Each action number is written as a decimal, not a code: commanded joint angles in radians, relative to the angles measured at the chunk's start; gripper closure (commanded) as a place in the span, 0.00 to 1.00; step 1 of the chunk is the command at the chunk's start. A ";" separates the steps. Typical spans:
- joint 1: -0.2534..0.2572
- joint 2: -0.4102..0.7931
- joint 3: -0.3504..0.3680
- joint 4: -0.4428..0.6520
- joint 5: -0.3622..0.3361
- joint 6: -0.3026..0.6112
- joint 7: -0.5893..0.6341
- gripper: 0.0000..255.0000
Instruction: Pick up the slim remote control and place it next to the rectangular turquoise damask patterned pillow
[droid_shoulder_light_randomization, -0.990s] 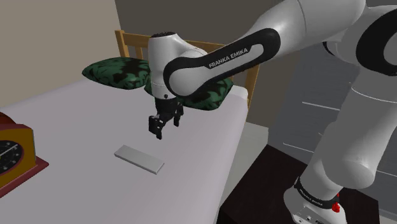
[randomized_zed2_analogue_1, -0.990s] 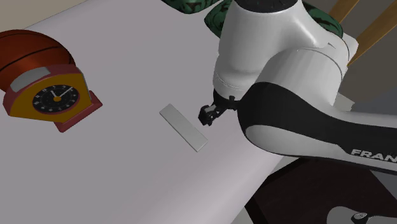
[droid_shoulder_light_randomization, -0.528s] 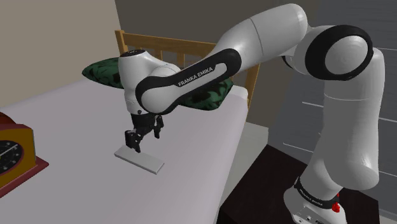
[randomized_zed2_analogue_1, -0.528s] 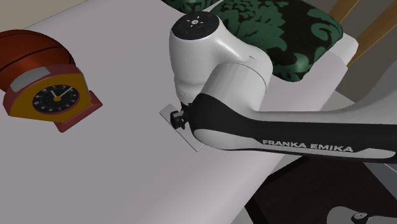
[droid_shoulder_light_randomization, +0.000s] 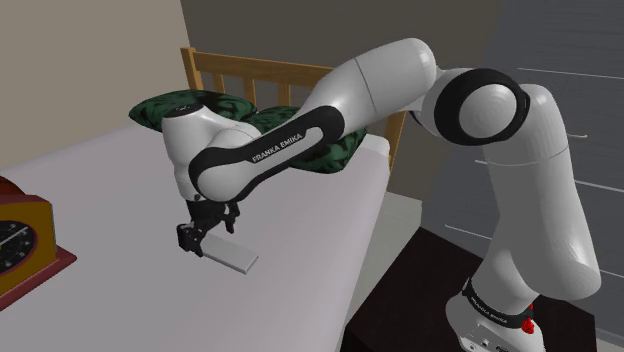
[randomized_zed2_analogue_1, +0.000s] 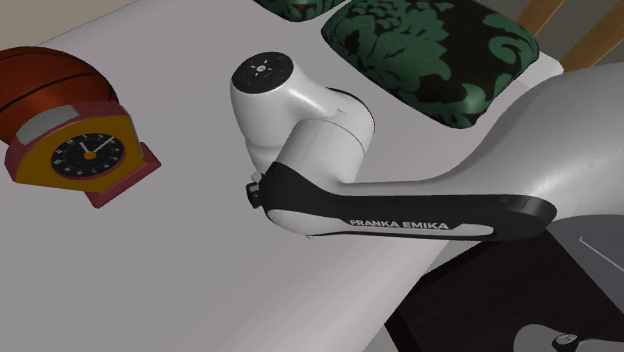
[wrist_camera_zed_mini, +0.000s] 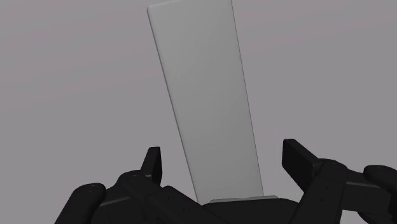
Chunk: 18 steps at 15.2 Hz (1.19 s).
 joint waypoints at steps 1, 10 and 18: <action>0.002 0.012 -0.003 -0.006 -0.005 0.019 0.003 0.00; 0.005 0.028 -0.007 -0.018 -0.012 0.045 0.007 0.00; 0.004 0.027 -0.007 -0.019 -0.012 0.045 0.007 1.00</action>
